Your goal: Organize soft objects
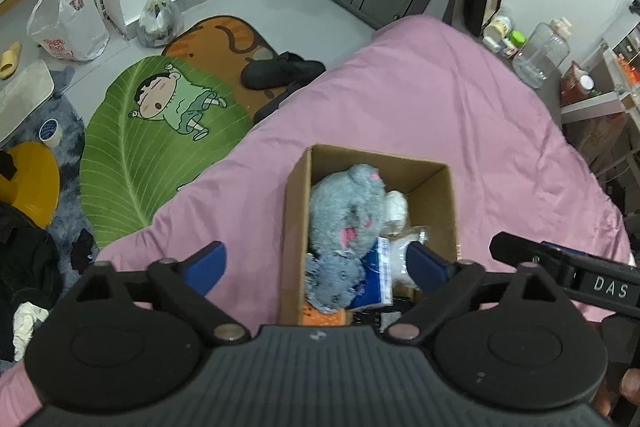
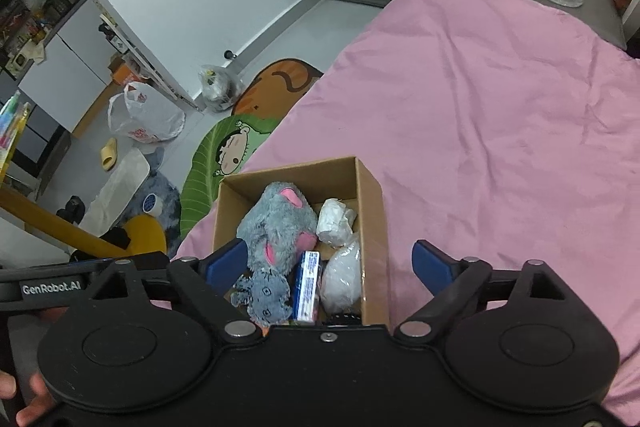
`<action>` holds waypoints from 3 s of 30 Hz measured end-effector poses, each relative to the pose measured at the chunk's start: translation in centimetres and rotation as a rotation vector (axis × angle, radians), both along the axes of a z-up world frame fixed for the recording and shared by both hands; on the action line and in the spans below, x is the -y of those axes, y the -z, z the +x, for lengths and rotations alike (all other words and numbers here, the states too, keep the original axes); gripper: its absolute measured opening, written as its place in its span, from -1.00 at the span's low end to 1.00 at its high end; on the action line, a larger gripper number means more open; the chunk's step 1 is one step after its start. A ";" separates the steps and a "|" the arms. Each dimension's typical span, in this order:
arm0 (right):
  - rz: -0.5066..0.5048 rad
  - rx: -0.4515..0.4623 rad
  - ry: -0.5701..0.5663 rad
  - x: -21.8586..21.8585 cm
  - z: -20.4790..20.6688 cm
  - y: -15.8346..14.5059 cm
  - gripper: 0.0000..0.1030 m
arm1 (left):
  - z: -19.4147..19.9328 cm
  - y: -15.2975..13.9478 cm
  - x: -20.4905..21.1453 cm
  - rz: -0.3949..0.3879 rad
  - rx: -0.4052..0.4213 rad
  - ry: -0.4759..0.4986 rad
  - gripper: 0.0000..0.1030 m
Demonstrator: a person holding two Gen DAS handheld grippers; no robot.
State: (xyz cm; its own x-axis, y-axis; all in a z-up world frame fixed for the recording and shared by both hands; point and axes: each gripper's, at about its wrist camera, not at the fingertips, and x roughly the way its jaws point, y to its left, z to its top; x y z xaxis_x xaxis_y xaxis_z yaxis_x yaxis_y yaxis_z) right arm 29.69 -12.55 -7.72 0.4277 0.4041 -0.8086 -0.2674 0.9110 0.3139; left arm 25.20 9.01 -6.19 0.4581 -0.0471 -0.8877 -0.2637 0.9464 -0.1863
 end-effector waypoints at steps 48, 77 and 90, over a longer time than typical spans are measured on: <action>0.085 0.217 0.066 11.3 -16.4 -6.6 1.00 | -15.9 -8.1 9.1 0.092 0.241 0.020 1.00; 0.047 0.302 0.041 13.1 -25.4 -7.5 1.00 | -25.0 -9.5 10.3 0.154 0.337 0.026 1.00; 0.070 0.307 0.054 14.1 -25.9 -7.9 1.00 | -25.4 -9.7 10.2 0.144 0.353 0.016 1.00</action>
